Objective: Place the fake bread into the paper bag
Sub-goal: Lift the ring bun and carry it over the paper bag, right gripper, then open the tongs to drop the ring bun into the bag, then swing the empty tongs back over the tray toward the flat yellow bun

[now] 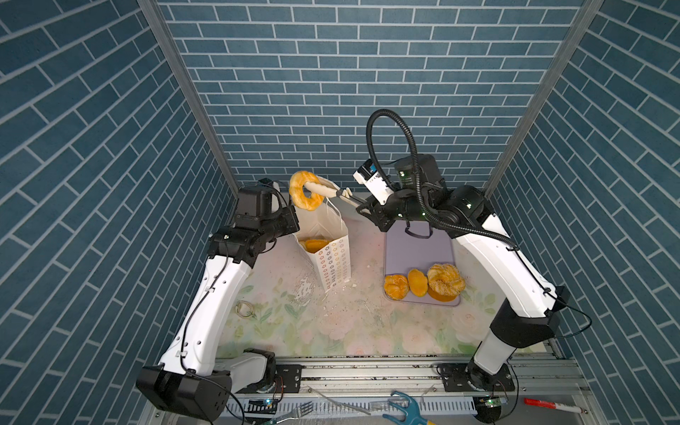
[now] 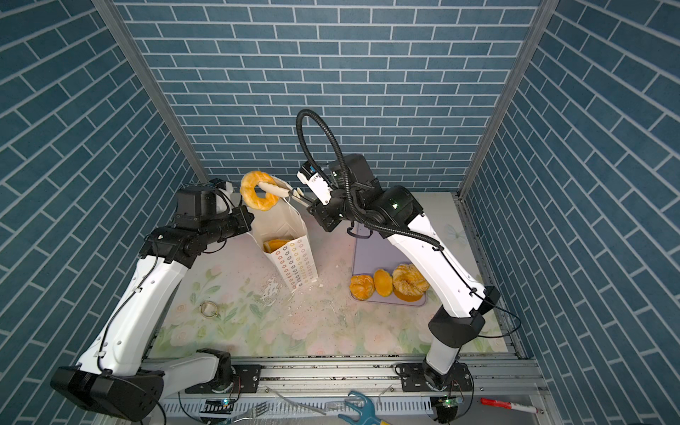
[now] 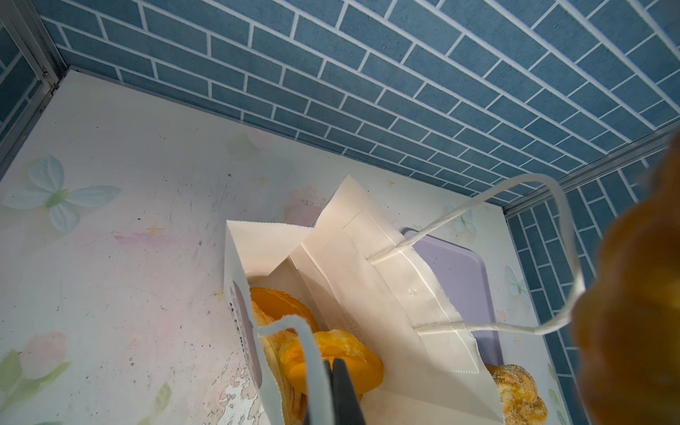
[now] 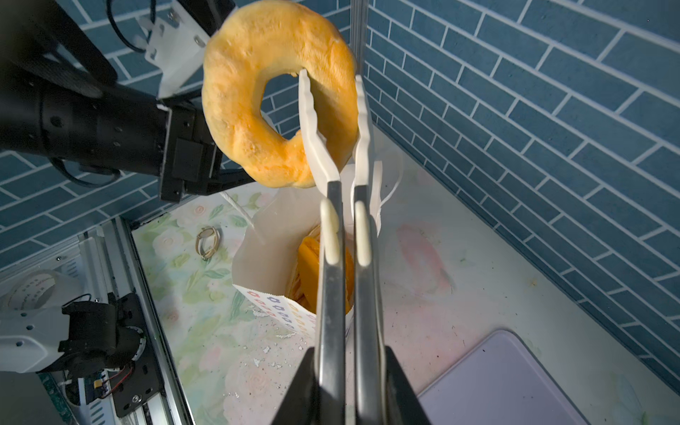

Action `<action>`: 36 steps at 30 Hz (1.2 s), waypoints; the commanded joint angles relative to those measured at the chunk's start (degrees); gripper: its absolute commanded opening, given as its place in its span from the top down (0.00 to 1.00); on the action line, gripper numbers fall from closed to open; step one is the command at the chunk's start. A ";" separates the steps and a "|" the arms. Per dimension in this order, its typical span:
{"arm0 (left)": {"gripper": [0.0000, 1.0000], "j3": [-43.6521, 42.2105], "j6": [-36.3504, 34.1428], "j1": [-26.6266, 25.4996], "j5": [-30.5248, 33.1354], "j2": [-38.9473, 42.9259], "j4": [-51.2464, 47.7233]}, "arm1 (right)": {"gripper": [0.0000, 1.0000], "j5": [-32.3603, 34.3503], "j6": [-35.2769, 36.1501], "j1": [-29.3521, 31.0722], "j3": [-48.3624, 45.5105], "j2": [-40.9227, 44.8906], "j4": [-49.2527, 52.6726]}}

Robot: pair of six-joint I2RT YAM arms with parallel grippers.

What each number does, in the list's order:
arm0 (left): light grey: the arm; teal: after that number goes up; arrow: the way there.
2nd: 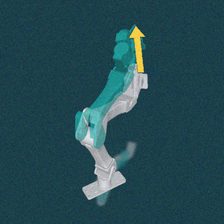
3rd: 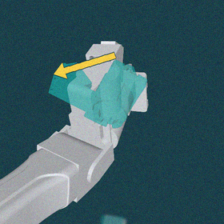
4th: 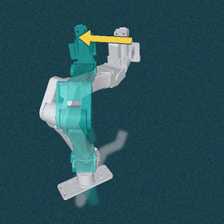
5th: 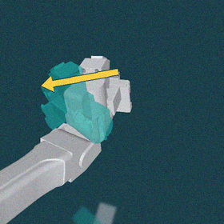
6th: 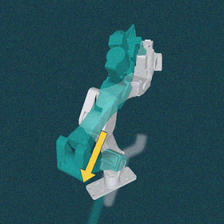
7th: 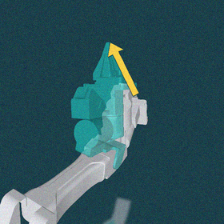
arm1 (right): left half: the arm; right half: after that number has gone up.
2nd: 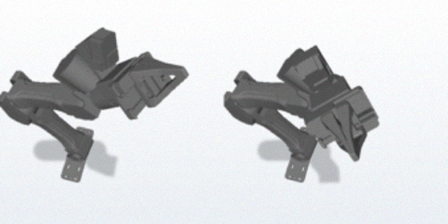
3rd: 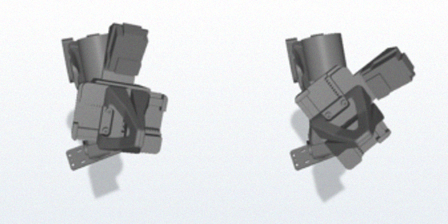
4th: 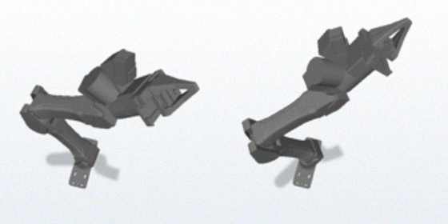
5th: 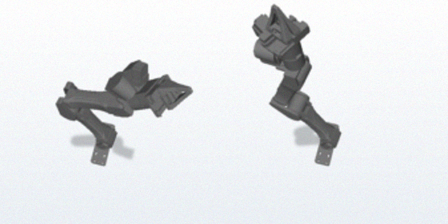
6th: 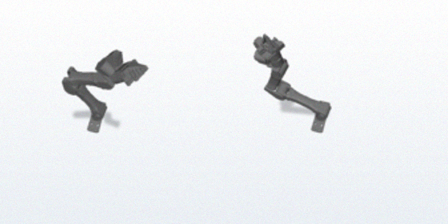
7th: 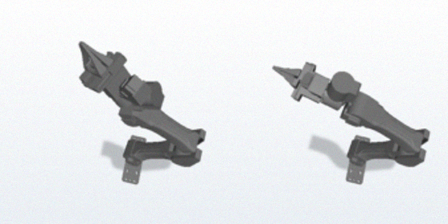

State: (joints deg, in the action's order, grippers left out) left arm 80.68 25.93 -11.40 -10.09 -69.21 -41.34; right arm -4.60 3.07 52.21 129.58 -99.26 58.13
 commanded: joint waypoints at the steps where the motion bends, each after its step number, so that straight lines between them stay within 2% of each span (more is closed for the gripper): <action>1: 1.00 -0.66 -0.27 -0.32 0.42 0.91 -0.18 | 0.81 3.65 2.47 1.38 0.05 -0.64 1.16; 9: 1.00 -0.63 -0.62 -0.34 0.68 1.03 -0.42 | 0.80 7.63 0.44 1.76 -5.73 0.41 0.92; 20: 1.00 -0.44 -0.85 -0.38 0.59 0.68 -0.64 | 0.60 9.64 1.83 2.81 -5.90 0.26 2.09; 28: 1.00 -0.45 -0.84 -0.34 0.27 0.27 -0.44 | 0.60 11.06 2.00 3.17 -4.45 2.06 0.35; 36: 1.00 -0.21 -0.98 -0.37 0.42 0.26 -0.57 | 0.61 15.40 6.13 3.25 2.62 -0.31 9.54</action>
State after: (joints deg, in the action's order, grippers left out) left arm 80.68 25.85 -11.40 -9.91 -69.17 -41.41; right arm 7.49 6.09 55.13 128.88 -100.29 64.55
